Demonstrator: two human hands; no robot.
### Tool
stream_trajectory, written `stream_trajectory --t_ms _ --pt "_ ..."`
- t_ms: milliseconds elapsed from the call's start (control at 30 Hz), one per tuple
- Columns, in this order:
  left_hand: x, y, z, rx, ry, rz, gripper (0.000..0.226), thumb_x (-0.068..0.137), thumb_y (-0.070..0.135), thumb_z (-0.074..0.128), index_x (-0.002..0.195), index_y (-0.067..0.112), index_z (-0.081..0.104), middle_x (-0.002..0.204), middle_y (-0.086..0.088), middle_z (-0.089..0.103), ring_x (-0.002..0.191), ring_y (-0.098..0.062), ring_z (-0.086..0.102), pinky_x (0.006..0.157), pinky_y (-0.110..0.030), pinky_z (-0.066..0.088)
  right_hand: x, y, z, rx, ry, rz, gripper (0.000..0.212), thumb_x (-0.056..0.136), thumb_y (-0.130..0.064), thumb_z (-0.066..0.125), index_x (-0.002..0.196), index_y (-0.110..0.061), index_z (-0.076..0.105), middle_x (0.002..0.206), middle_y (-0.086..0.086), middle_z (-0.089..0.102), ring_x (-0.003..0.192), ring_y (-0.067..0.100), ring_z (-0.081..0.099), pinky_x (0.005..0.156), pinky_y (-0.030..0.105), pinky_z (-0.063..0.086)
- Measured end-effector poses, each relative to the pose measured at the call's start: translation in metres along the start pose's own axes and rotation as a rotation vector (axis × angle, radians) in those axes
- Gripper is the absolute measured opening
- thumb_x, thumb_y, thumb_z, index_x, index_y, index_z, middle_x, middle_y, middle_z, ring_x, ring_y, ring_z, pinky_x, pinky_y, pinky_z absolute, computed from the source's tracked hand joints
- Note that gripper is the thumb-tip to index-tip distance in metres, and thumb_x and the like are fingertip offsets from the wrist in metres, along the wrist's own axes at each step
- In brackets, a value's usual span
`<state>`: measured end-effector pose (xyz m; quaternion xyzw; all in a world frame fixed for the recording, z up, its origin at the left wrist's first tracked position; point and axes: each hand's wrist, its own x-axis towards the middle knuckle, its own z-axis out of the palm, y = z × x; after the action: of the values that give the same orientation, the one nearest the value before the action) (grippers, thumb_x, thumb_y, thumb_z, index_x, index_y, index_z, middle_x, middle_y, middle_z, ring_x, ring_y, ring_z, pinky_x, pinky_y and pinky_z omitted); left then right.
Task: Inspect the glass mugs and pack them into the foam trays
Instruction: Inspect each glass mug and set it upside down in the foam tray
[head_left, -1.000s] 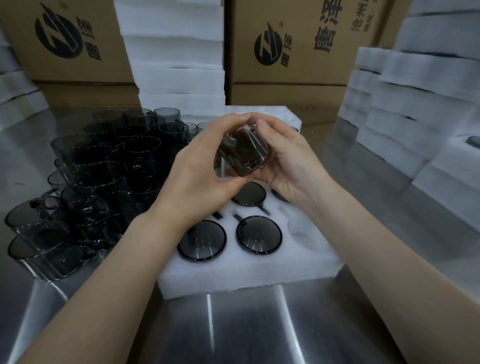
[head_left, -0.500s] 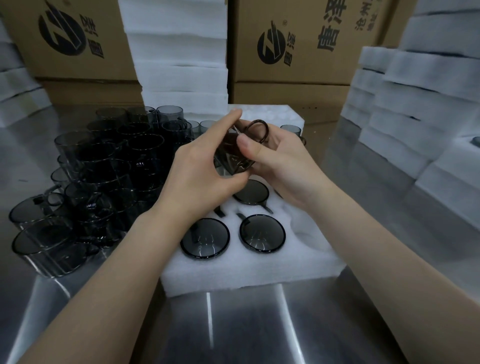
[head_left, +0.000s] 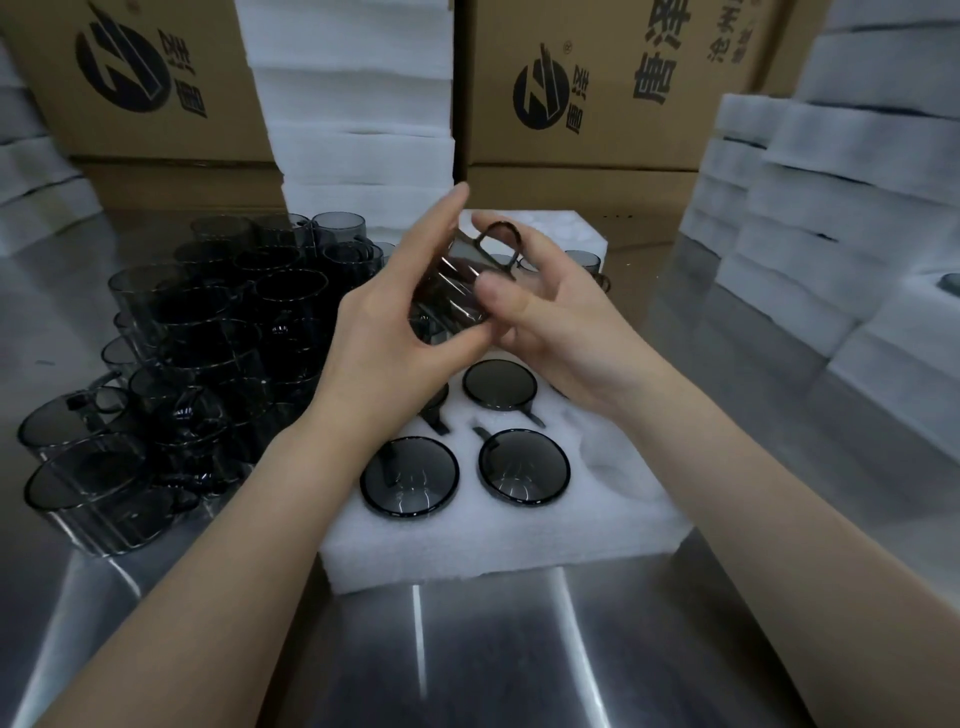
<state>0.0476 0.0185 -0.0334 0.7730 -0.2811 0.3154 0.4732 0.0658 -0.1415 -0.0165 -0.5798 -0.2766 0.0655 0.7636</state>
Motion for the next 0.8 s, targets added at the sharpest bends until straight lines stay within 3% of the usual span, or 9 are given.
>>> stream_trajectory --t_ms 100,233,333,433,567,633,800 --pt "0.0002 -0.0014 -0.0003 -0.065 -0.002 -0.059 0.07 0.075 0.032 0.077 0.139 0.031 0.049 0.121 0.021 0.063 0.111 0.004 0.06 0.098 -0.022 0.048 -0.0003 0.0025 -0.0002 -0.109 0.062 -0.047 0.046 0.083 -0.012 0.067 0.127 -0.016 0.052 0.111 0.007 0.07 0.106 0.026 0.067 0.085 0.038 0.056" --pt "0.0022 -0.006 0.0002 -0.114 -0.092 -0.14 0.091 0.067 0.025 0.087 0.145 0.035 0.04 0.131 0.009 0.059 0.119 -0.005 0.057 0.105 -0.033 0.046 -0.0014 -0.0008 -0.0032 -0.116 0.125 -0.034 0.025 0.092 -0.021 0.061 0.114 -0.011 0.065 0.109 0.004 0.071 0.103 0.025 0.068 0.063 0.032 0.057" --pt "0.0033 -0.0091 0.001 -0.075 -0.123 -0.129 0.094 0.067 0.017 0.088 0.146 0.032 0.038 0.148 0.007 0.045 0.128 0.002 0.047 0.108 -0.028 0.041 -0.0013 -0.0026 -0.0029 -0.04 0.189 0.003 0.022 0.1 -0.02 0.053 0.097 -0.011 0.072 0.093 0.008 0.075 0.083 0.027 0.073 0.053 0.032 0.056" --pt "0.0047 -0.0081 0.0027 -0.025 -0.097 -0.127 0.091 0.065 0.026 0.088 0.144 0.027 0.042 0.149 0.009 0.041 0.123 0.018 0.04 0.105 -0.011 0.036 -0.0003 -0.0055 -0.0029 -0.069 0.244 0.071 0.029 0.104 -0.025 0.046 0.104 -0.006 0.068 0.094 0.012 0.074 0.08 0.028 0.073 0.054 0.032 0.057" --pt "0.0058 -0.0039 -0.0001 -0.162 0.061 -0.273 0.076 0.061 0.044 0.079 0.129 0.02 0.055 0.122 0.003 0.062 0.112 -0.007 0.062 0.099 -0.037 0.051 -0.0016 -0.006 0.0015 -0.169 0.131 0.092 0.042 0.101 -0.034 0.047 0.136 -0.01 0.052 0.116 0.016 0.068 0.082 0.029 0.072 0.061 0.034 0.059" --pt "0.0052 -0.0022 -0.0008 -0.247 0.086 -0.28 0.067 0.062 0.042 0.077 0.121 0.018 0.058 0.114 0.003 0.066 0.104 -0.008 0.067 0.092 -0.038 0.055 -0.0026 -0.0045 0.0042 -0.182 0.08 0.063 0.053 0.096 -0.026 0.057 0.146 -0.017 0.04 0.116 0.016 0.064 0.078 0.026 0.07 0.057 0.033 0.057" --pt "0.0049 -0.0013 0.0003 -0.166 -0.006 -0.239 0.075 0.059 0.031 0.085 0.127 0.014 0.06 0.119 -0.007 0.064 0.11 -0.016 0.064 0.097 -0.04 0.052 -0.0035 -0.0045 0.0045 -0.128 0.16 0.035 0.049 0.088 -0.013 0.068 0.131 -0.012 0.045 0.108 0.021 0.059 0.065 0.021 0.066 0.05 0.032 0.054"
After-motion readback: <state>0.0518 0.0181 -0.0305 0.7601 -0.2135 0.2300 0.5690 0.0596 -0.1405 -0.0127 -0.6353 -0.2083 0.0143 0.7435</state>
